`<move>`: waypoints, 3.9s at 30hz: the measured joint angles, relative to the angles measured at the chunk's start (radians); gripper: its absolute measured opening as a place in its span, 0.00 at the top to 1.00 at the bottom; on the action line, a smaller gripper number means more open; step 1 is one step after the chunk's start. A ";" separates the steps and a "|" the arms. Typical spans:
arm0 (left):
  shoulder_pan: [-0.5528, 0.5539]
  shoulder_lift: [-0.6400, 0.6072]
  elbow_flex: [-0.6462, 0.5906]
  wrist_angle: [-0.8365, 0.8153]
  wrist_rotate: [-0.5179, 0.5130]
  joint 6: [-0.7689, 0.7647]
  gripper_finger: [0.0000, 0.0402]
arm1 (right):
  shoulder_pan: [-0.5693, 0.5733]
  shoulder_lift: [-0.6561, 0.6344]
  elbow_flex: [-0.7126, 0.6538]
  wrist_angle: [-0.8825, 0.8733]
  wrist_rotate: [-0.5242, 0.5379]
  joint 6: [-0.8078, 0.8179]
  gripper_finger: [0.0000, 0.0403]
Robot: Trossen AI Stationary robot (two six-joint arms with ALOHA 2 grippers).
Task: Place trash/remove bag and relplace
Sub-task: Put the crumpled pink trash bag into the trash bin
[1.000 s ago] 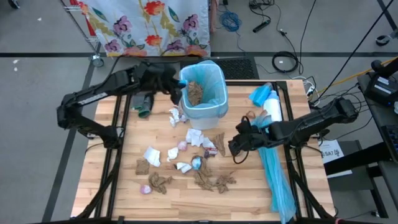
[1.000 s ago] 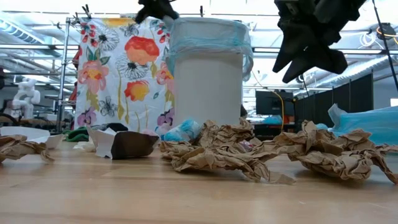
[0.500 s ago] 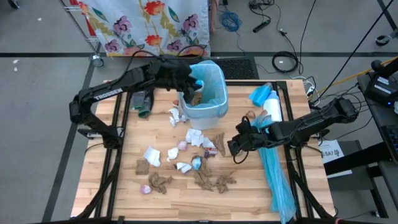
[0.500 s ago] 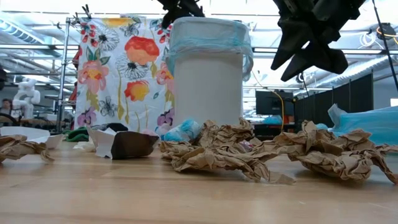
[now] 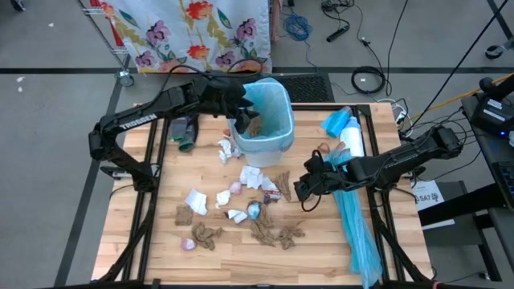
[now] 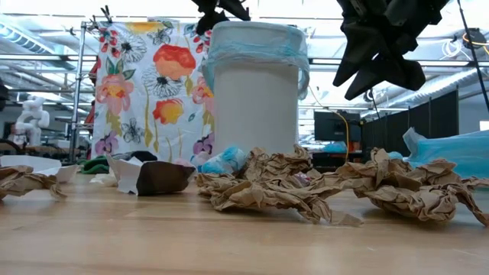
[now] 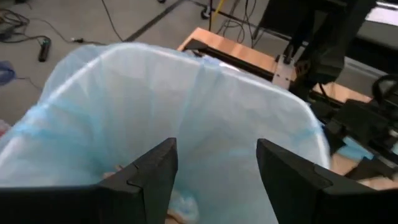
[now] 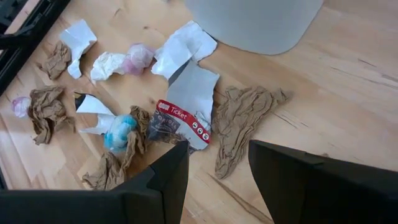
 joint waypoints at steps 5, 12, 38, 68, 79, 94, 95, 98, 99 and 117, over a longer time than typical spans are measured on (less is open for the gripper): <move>0.000 -0.114 0.000 -0.121 -0.056 0.036 0.46 | 0.000 0.000 0.000 0.000 -0.001 -0.010 0.60; -0.002 -0.248 -0.046 -0.326 -0.098 0.104 0.46 | 0.000 0.000 0.000 -0.001 -0.002 -0.053 0.60; -0.082 -0.469 -1.238 0.687 -0.075 0.020 0.46 | -0.001 0.000 0.000 0.042 0.001 -0.016 0.60; -0.071 0.072 -1.225 1.387 -0.143 0.340 0.46 | -0.001 0.000 0.000 0.031 -0.004 0.047 0.60; -0.036 0.112 -1.212 1.394 -0.194 0.391 0.46 | -0.001 0.000 0.000 0.027 -0.003 0.029 0.60; -0.014 0.298 -1.059 1.364 -0.118 0.340 0.60 | 0.000 0.000 0.000 0.018 -0.003 0.045 0.60; -0.013 0.309 -1.049 1.352 -0.106 0.338 0.65 | -0.001 0.000 0.000 0.018 -0.003 0.046 0.60; -0.014 0.335 -1.019 1.321 -0.085 0.318 0.80 | 0.000 0.000 0.000 0.018 -0.003 0.047 0.60; -0.014 0.336 -1.011 1.305 -0.084 0.293 0.85 | 0.000 0.000 0.000 0.018 -0.003 0.048 0.60; -0.133 -0.292 -0.964 0.714 -0.154 -0.082 0.95 | -0.001 0.000 0.000 -0.002 -0.003 0.002 0.60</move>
